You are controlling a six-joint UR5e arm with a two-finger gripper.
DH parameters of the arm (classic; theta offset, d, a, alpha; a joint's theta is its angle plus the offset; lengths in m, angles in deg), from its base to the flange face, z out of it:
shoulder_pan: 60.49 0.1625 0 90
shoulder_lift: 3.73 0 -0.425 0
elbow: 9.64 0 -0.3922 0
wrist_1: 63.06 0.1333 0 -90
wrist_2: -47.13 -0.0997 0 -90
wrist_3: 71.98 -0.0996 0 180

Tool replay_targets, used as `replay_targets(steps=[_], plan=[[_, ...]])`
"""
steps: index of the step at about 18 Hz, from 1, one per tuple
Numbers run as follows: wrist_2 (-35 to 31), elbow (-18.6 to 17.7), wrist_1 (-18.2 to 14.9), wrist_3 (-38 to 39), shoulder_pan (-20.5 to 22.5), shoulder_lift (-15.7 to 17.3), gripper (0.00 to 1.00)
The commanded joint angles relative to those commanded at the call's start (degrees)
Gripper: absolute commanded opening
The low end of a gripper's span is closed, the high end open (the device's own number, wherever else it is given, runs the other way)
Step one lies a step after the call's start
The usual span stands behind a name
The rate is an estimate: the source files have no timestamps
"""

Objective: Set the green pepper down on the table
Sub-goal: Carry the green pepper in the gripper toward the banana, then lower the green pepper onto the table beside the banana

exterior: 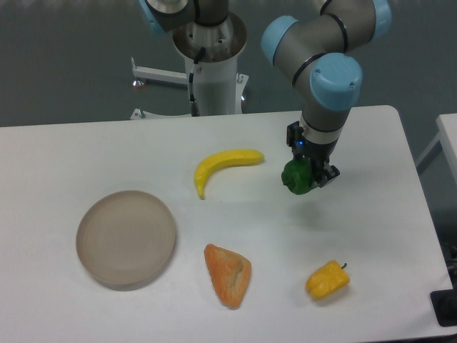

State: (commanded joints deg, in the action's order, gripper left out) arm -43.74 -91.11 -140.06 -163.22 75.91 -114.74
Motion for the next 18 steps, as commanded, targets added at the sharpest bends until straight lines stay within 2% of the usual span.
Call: replay_targets(steps=[5, 9, 12, 16, 18], plan=[[0.09, 0.18, -1.75, 0.17, -0.35, 0.09, 0.18], [0.35, -0.09, -1.85, 0.61, -1.14, -0.09, 0.17], [0.70, -0.61, -1.41, 4.30, -4.56, -0.79, 0.17], [2.45, -0.97, -1.49, 5.18, -7.29, -2.37, 0.17], [2.90, -2.37, -0.71, 5.36, -7.91, -2.64, 0.17]])
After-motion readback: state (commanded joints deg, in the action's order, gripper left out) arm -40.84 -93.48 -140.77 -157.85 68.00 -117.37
